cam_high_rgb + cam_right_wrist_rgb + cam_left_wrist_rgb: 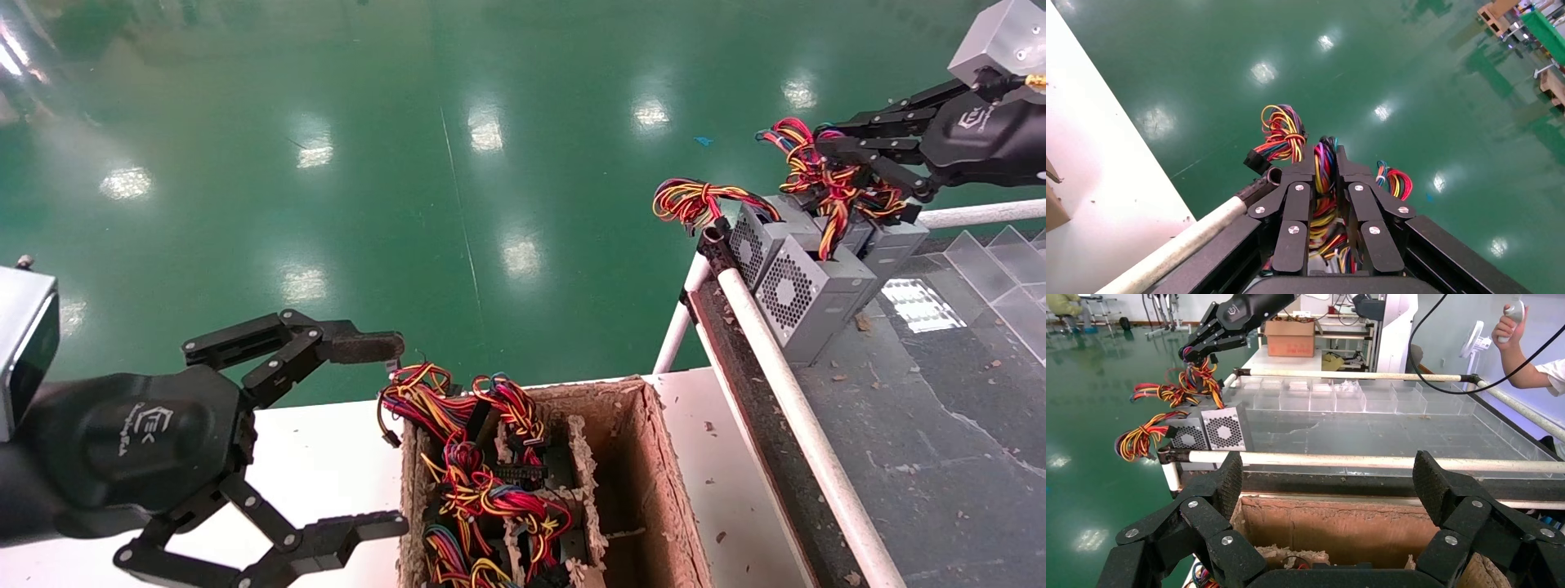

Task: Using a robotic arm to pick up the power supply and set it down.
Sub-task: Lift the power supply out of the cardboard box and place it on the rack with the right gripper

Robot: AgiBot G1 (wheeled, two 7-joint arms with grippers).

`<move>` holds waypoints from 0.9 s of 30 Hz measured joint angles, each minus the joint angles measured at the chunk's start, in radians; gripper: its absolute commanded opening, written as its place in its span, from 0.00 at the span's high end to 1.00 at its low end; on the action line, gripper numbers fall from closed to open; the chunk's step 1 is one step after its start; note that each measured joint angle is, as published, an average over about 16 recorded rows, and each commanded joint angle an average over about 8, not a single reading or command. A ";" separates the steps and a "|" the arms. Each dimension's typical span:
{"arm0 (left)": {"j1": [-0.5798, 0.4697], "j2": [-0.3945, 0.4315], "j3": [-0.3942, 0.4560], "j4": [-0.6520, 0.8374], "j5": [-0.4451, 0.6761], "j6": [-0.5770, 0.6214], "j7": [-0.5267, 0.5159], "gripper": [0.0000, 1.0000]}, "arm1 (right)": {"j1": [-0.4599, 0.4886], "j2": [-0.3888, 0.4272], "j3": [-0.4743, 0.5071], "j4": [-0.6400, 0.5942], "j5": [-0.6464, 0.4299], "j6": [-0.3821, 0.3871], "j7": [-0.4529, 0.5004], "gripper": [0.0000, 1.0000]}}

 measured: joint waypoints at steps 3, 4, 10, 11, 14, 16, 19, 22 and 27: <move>0.000 0.000 0.000 0.000 0.000 0.000 0.000 0.00 | 0.005 -0.005 0.000 -0.019 -0.001 0.000 -0.010 0.00; 0.000 0.000 0.000 0.000 0.000 0.000 0.000 0.00 | 0.006 -0.006 0.000 -0.024 0.000 -0.002 -0.013 0.00; 0.000 0.000 0.001 0.000 0.000 0.000 0.000 0.00 | 0.012 -0.006 0.007 -0.054 0.010 -0.018 -0.024 0.00; 0.000 0.000 0.001 0.000 0.000 0.000 0.000 0.00 | 0.013 -0.005 0.009 -0.058 0.014 -0.020 -0.025 0.00; 0.000 0.000 0.001 0.000 -0.001 0.000 0.000 0.00 | 0.012 -0.002 0.016 -0.067 0.025 -0.025 -0.026 0.00; 0.000 0.000 0.001 0.000 -0.001 0.000 0.000 0.00 | 0.007 0.001 0.022 -0.065 0.036 -0.029 -0.023 0.00; 0.000 0.000 0.001 0.000 -0.001 -0.001 0.001 0.00 | -0.010 0.008 0.032 -0.051 0.058 -0.033 -0.013 0.00; 0.000 0.000 0.001 0.001 -0.001 -0.001 0.001 0.00 | -0.036 0.016 0.042 -0.021 0.084 -0.037 0.003 0.00; 0.000 0.000 0.002 0.001 -0.001 -0.001 0.001 0.00 | -0.101 0.033 0.059 0.058 0.138 -0.045 0.043 0.00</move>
